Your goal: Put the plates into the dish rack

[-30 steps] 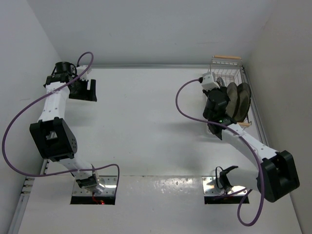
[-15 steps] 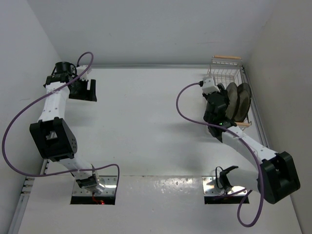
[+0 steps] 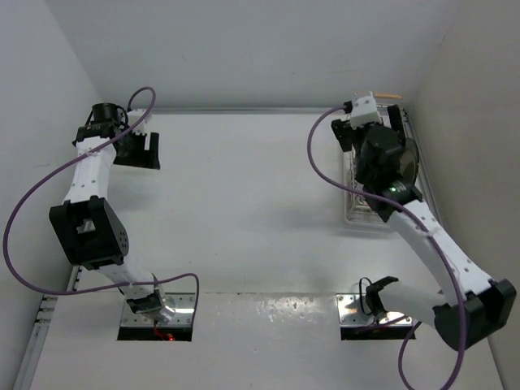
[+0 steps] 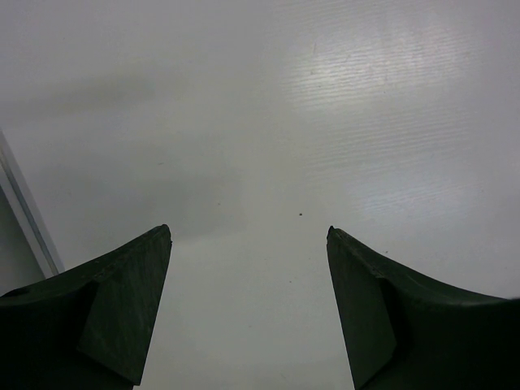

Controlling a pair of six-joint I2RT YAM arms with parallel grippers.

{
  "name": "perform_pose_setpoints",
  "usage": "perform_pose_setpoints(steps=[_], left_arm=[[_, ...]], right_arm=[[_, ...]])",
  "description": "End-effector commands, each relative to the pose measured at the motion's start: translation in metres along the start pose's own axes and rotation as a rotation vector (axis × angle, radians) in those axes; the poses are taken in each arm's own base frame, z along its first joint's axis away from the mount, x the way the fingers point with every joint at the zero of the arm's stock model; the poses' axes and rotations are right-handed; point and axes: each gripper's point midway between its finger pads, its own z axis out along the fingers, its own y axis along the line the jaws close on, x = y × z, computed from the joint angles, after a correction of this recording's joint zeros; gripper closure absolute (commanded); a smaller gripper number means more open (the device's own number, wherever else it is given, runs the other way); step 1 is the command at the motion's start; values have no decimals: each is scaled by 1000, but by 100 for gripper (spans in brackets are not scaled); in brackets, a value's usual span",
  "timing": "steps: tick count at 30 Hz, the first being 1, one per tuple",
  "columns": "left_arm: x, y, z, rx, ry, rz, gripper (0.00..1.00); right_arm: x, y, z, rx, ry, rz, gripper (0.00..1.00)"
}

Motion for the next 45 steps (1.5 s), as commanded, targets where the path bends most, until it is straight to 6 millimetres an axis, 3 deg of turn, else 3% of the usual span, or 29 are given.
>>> perform_pose_setpoints(steps=[1,2,3,4,5,7,8,9,10,12,13,14,17,20,24,25,30,45], left_arm=[[-6,11,-23,-93,-55,25,18],[-4,15,-24,-120,-53,36,18],[3,14,-20,-131,-39,42,18],[6,13,-24,-151,-37,60,18],[9,12,-24,-153,-41,61,18],[20,4,-20,-155,-16,102,18],[21,-1,-19,-149,-21,113,18],[23,-5,-23,-157,-26,124,18],[30,-13,-18,-151,-11,145,18],[33,-24,-21,-150,-20,186,18],[41,-34,-17,-127,-3,233,18],[42,-36,-23,-139,-12,269,18],[57,-48,-23,-127,-9,318,17],[69,-43,-28,-189,-29,314,17],[93,-43,-32,-211,-25,316,17],[107,-43,-29,-205,-3,330,17],[128,-45,-30,-206,-3,351,17],[125,-54,-33,-174,-51,334,16]], right_arm=[[-21,10,-48,-259,-25,207,0],[-26,25,-59,-374,-55,221,0],[-9,38,-71,-436,-44,225,0],[-16,51,-94,-556,-92,301,0],[1,65,-101,-605,-74,302,0],[13,77,-130,-696,-101,386,0],[36,93,-137,-732,-48,424,0],[37,91,-146,-738,-59,477,0],[64,101,-153,-747,-15,484,0],[80,101,-163,-736,21,539,0],[104,112,-165,-734,76,535,0],[112,104,-169,-686,93,583,0],[143,107,-173,-626,152,639,0],[171,115,-175,-595,194,673,0],[193,122,-176,-553,235,753,0],[201,127,-178,-559,257,743,0],[204,124,-179,-538,251,767,0],[205,120,-180,-517,262,776,0]])
